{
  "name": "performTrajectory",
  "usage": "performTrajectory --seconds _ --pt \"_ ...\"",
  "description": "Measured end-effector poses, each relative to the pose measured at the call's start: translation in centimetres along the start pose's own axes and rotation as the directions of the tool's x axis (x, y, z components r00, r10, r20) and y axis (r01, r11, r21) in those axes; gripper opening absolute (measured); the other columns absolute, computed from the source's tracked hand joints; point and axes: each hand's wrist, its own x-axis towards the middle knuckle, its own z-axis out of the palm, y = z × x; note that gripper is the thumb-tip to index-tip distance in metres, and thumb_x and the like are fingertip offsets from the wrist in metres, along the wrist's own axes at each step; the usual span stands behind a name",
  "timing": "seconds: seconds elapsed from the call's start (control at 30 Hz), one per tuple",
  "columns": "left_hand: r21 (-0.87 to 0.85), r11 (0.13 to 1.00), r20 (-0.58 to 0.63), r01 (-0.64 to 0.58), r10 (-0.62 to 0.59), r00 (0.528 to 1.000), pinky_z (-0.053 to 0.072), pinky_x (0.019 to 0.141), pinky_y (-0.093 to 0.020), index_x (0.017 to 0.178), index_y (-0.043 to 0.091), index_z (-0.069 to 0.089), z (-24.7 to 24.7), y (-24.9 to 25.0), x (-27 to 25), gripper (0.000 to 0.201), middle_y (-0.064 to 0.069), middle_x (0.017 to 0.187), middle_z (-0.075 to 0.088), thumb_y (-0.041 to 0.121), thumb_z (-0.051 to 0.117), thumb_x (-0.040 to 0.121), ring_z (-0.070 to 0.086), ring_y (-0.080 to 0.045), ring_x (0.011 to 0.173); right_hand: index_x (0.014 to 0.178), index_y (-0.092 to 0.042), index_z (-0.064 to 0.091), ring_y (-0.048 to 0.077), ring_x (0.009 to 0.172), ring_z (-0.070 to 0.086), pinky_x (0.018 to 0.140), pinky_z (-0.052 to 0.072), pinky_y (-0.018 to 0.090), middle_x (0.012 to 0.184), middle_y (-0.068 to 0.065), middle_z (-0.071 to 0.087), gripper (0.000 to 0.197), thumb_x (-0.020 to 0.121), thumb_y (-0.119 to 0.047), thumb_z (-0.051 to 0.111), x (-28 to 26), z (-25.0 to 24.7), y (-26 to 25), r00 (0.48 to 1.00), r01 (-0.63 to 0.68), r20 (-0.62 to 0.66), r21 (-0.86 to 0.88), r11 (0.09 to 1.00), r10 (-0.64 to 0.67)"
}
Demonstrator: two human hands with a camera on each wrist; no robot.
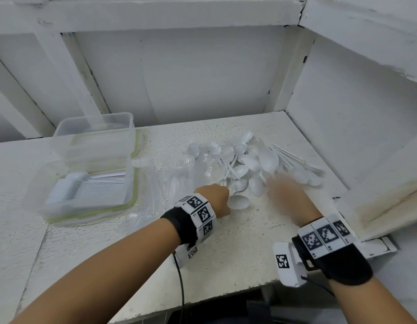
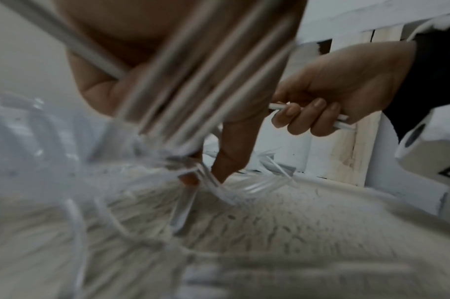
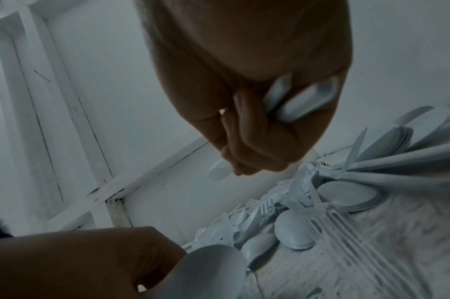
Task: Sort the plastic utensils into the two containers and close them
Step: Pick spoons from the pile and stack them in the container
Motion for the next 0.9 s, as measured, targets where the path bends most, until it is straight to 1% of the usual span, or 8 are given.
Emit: performTrajectory --seconds 0.1,0.2,0.33,0.5,0.6,0.67,0.8,0.9 --pt "0.000 1.000 -0.005 -0.008 0.008 1.000 0.040 0.063 -0.028 0.094 0.010 0.054 0.3 -0.3 -0.1 0.021 0.001 0.073 0.047 0.030 0.047 0.091 0.050 -0.019 0.073 0.089 -0.012 0.051 0.011 0.047 0.027 0.038 0.021 0.018 0.063 0.001 0.037 0.016 0.093 -0.025 0.044 0.1 0.4 0.1 0.999 0.034 0.002 -0.018 0.999 -0.034" --pt "0.024 1.000 -0.045 -0.011 0.012 0.999 0.041 0.064 -0.029 0.098 0.009 0.054 0.7 -0.5 -0.3 0.022 -0.003 0.085 0.055 0.028 0.045 0.092 0.051 -0.021 0.075 0.089 -0.011 0.052 0.011 0.048 0.030 0.038 0.023 0.019 0.064 0.001 0.039 0.015 0.093 -0.025 0.048 0.1 0.6 0.4 0.998 0.056 0.011 -0.058 0.997 -0.056" --pt "0.099 0.995 -0.054 0.003 0.002 0.999 0.041 0.062 -0.029 0.086 0.011 0.049 0.7 -0.3 -0.3 0.014 0.002 0.067 0.041 0.021 0.044 0.094 0.049 -0.020 0.070 0.085 -0.012 0.050 0.011 0.049 0.028 0.037 0.022 0.018 0.065 0.001 0.038 0.013 0.093 -0.022 0.048 0.2 0.8 0.5 0.998 0.067 0.024 -0.064 0.996 -0.066" --pt "0.118 0.993 -0.066 0.016 -0.008 0.998 0.039 0.059 -0.028 0.072 0.009 0.043 0.7 -0.6 -0.3 0.023 0.001 0.063 0.040 0.019 0.044 0.093 0.048 -0.019 0.066 0.084 -0.012 0.050 0.011 0.050 0.030 0.040 0.024 0.020 0.064 0.001 0.039 0.014 0.093 -0.022 0.049 0.4 0.8 0.7 0.997 0.077 0.023 -0.068 0.995 -0.076" --pt "0.028 0.999 -0.071 -0.028 0.030 0.997 0.039 0.059 -0.027 0.083 0.009 0.053 0.5 -0.8 -0.5 0.015 0.000 0.068 0.046 0.021 0.047 0.089 0.050 -0.019 0.069 0.083 -0.011 0.051 0.012 0.050 0.031 0.042 0.025 0.022 0.063 0.000 0.038 0.013 0.092 -0.020 0.051 0.7 0.9 0.7 0.996 0.092 0.016 -0.065 0.994 -0.092" --pt "-0.053 0.996 -0.077 -0.077 0.073 0.994 0.038 0.060 -0.027 0.083 0.014 0.052 0.3 -1.1 -0.7 0.009 0.001 0.075 0.049 0.022 0.050 0.087 0.050 -0.018 0.071 0.082 -0.011 0.050 0.012 0.050 0.031 0.041 0.025 0.021 0.063 0.000 0.038 0.013 0.092 -0.019 0.050 1.0 1.1 0.5 0.996 0.091 0.012 -0.065 0.994 -0.090" --pt "-0.220 0.967 -0.114 -0.131 0.107 0.988 0.034 0.058 -0.024 0.083 0.016 0.047 0.0 -1.9 -0.8 0.009 0.004 0.070 0.047 0.024 0.051 0.087 0.048 -0.018 0.072 0.070 -0.015 0.042 0.012 0.050 0.029 0.039 0.024 0.020 0.062 -0.001 0.036 0.023 0.092 -0.018 0.048 1.7 1.3 0.2 0.996 0.085 -0.008 -0.091 0.992 -0.086" --pt "-0.332 0.928 -0.161 -0.167 0.119 0.980 0.032 0.054 -0.022 0.082 0.016 0.047 -0.1 -2.4 -0.8 0.010 0.007 0.066 0.044 0.021 0.053 0.087 0.046 -0.018 0.069 0.076 -0.012 0.046 0.013 0.051 0.030 0.042 0.026 0.021 0.069 0.004 0.043 0.021 0.093 -0.025 0.047 2.0 1.6 -0.3 0.996 0.070 -0.049 -0.095 0.993 -0.075"
